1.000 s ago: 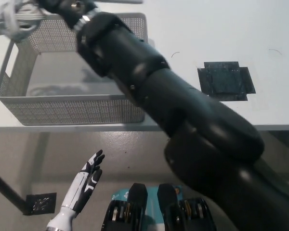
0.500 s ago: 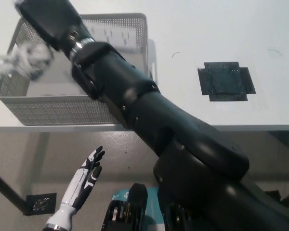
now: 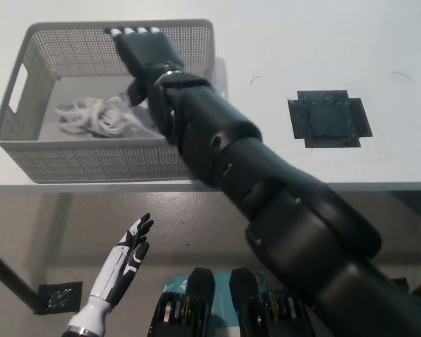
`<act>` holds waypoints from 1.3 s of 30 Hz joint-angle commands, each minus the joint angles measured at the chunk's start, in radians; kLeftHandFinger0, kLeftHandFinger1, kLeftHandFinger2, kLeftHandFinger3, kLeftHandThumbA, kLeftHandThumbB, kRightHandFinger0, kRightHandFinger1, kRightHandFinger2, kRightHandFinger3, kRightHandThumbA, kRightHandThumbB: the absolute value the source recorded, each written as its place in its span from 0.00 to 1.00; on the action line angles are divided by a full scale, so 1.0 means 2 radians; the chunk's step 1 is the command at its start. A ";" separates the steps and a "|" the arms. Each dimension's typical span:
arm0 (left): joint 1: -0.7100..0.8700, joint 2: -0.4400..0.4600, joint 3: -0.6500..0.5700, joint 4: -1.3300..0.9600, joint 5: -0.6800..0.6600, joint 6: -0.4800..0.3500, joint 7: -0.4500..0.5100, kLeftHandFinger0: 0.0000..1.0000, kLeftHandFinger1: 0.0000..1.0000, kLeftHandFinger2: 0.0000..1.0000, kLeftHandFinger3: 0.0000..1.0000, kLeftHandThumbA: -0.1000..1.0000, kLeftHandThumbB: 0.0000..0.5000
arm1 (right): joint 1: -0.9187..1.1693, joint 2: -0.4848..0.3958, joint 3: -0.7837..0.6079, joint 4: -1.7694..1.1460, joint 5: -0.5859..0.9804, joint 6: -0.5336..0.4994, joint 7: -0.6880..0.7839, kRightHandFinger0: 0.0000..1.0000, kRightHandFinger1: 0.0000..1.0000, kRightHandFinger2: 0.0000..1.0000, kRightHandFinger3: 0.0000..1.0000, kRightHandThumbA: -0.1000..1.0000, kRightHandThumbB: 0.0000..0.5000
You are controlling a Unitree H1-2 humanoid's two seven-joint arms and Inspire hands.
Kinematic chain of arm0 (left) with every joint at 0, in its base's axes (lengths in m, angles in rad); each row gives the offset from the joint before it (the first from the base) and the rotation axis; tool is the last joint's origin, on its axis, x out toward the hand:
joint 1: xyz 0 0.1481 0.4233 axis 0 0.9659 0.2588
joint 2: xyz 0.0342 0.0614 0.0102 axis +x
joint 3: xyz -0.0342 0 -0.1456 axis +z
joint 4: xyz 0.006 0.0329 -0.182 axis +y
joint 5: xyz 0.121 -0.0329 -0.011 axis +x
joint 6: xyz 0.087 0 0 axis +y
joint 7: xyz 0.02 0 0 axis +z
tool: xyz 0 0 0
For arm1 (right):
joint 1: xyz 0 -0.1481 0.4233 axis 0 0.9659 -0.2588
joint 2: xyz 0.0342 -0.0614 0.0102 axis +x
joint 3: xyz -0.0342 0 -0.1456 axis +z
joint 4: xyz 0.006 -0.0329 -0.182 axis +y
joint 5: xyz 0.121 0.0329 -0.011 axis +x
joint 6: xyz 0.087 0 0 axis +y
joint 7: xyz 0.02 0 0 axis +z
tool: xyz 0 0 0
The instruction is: Use the right hand to pick up a power strip and put it into a container on the left side
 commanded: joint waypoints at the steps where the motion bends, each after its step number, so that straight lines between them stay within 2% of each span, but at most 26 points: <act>1: -0.027 0.014 -0.006 -0.025 0.003 -0.020 -0.012 1.00 1.00 1.00 1.00 1.00 0.28 | -0.084 -0.024 0.019 -0.009 0.020 0.024 0.282 1.00 1.00 1.00 1.00 0.94 0.85; 2: -0.028 0.014 -0.005 -0.025 0.002 -0.020 -0.014 1.00 1.00 1.00 1.00 1.00 0.29 | -0.087 -0.024 0.026 -0.009 0.014 0.025 0.301 1.00 1.00 1.00 1.00 0.87 0.90; 3: -0.031 0.013 -0.005 -0.023 0.002 -0.020 -0.015 1.00 1.00 1.00 1.00 1.00 0.29 | -0.092 -0.026 0.015 -0.008 0.026 0.041 0.327 1.00 1.00 1.00 1.00 0.69 1.00; 6: -0.034 0.012 -0.004 -0.024 0.000 -0.020 -0.018 1.00 1.00 1.00 1.00 1.00 0.31 | -0.100 -0.030 0.024 -0.008 0.021 0.027 0.375 1.00 1.00 1.00 1.00 0.63 1.00; 9: -0.035 0.012 -0.003 -0.023 -0.007 -0.020 -0.021 1.00 1.00 1.00 1.00 1.00 0.33 | -0.109 -0.028 0.065 -0.009 -0.018 -0.002 0.401 1.00 1.00 1.00 1.00 0.70 1.00; 12: -0.037 0.013 -0.002 -0.023 -0.003 -0.020 -0.021 1.00 1.00 1.00 1.00 1.00 0.35 | -0.114 -0.032 0.069 -0.009 -0.015 -0.014 0.457 1.00 1.00 1.00 1.00 0.68 1.00; 13: -0.037 0.014 -0.002 -0.023 -0.003 -0.020 -0.021 1.00 1.00 1.00 1.00 1.00 0.35 | -0.114 -0.037 0.055 -0.011 0.002 -0.009 0.468 1.00 1.00 1.00 1.00 0.61 1.00; 14: -0.037 0.014 -0.002 -0.022 -0.003 -0.020 -0.023 1.00 1.00 1.00 1.00 1.00 0.35 | -0.115 -0.047 0.030 -0.014 0.030 -0.004 0.485 1.00 1.00 1.00 1.00 0.65 1.00; 15: -0.037 0.014 -0.002 -0.022 -0.002 -0.020 -0.023 1.00 1.00 1.00 1.00 1.00 0.35 | -0.121 -0.056 0.020 -0.018 0.043 -0.015 0.507 1.00 1.00 1.00 1.00 0.80 1.00; 16: -0.035 0.014 -0.002 -0.022 -0.002 -0.020 -0.022 1.00 1.00 1.00 1.00 1.00 0.35 | -0.124 -0.067 0.000 -0.027 0.066 -0.025 0.514 1.00 1.00 1.00 1.00 0.87 1.00; 17: -0.033 0.016 -0.003 -0.023 0.001 -0.020 -0.021 1.00 1.00 1.00 1.00 1.00 0.34 | -0.128 -0.086 -0.043 -0.049 0.117 -0.012 0.511 1.00 1.00 1.00 1.00 0.86 0.93; 18: -0.032 0.018 -0.004 -0.023 0.003 -0.020 -0.019 1.00 1.00 1.00 1.00 1.00 0.32 | -0.129 -0.095 -0.059 -0.066 0.137 -0.003 0.514 1.00 1.00 1.00 1.00 0.87 0.89; 19: -0.031 0.019 -0.006 -0.023 0.006 -0.020 -0.017 1.00 1.00 1.00 1.00 1.00 0.31 | -0.126 -0.116 -0.070 -0.109 0.158 -0.003 0.521 1.00 1.00 1.00 1.00 0.99 0.97; 21: -0.029 0.020 -0.006 -0.022 0.007 -0.020 -0.015 1.00 1.00 1.00 1.00 1.00 0.32 | -0.106 -0.148 -0.087 -0.208 0.193 -0.002 0.513 1.00 1.00 1.00 1.00 1.00 0.95; 22: -0.028 0.019 -0.007 -0.021 0.008 -0.020 -0.013 1.00 1.00 1.00 1.00 1.00 0.32 | -0.094 -0.159 -0.105 -0.261 0.210 0.029 0.494 1.00 1.00 1.00 1.00 1.00 0.81; 23: -0.028 0.017 -0.007 -0.020 0.008 -0.020 -0.011 1.00 1.00 1.00 1.00 1.00 0.33 | -0.084 -0.167 -0.122 -0.302 0.224 0.045 0.474 1.00 1.00 1.00 1.00 1.00 0.76; 25: -0.026 0.015 -0.009 -0.018 0.010 -0.020 -0.009 1.00 1.00 1.00 1.00 1.00 0.31 | -0.058 -0.206 -0.163 -0.428 0.252 0.055 0.430 1.00 1.00 1.00 1.00 1.00 0.72; 27: -0.024 0.013 -0.010 -0.018 0.011 -0.020 -0.009 1.00 1.00 1.00 1.00 1.00 0.30 | -0.045 -0.227 -0.199 -0.497 0.275 0.050 0.396 1.00 1.00 1.00 1.00 1.00 0.68; 28: -0.024 0.013 -0.010 -0.017 0.012 -0.020 -0.008 1.00 1.00 1.00 1.00 1.00 0.29 | -0.039 -0.233 -0.216 -0.519 0.285 0.050 0.381 1.00 1.00 1.00 1.00 1.00 0.75; 30: -0.027 0.012 -0.009 -0.014 0.013 -0.020 -0.008 1.00 1.00 1.00 1.00 1.00 0.29 | -0.025 -0.243 -0.258 -0.577 0.313 0.058 0.349 1.00 1.00 1.00 1.00 0.94 0.78; 32: -0.029 0.012 -0.008 -0.011 0.016 -0.020 -0.007 1.00 1.00 1.00 1.00 1.00 0.28 | -0.017 -0.252 -0.293 -0.628 0.334 0.062 0.324 1.00 1.00 1.00 1.00 0.98 0.77; 33: -0.030 0.012 -0.007 -0.011 0.016 -0.020 -0.007 1.00 1.00 1.00 1.00 1.00 0.27 | -0.016 -0.254 -0.299 -0.636 0.338 0.062 0.319 1.00 1.00 1.00 1.00 1.00 0.91; 34: -0.032 0.012 -0.007 -0.009 0.015 -0.020 -0.007 1.00 1.00 1.00 1.00 1.00 0.27 | -0.013 -0.264 -0.312 -0.653 0.353 0.051 0.315 1.00 1.00 1.00 1.00 1.00 0.74; 39: -0.039 0.010 -0.009 -0.004 0.021 -0.020 -0.003 1.00 1.00 1.00 1.00 0.99 0.27 | 0.018 -0.300 -0.380 -0.763 0.387 0.062 0.272 1.00 1.00 1.00 1.00 1.00 0.69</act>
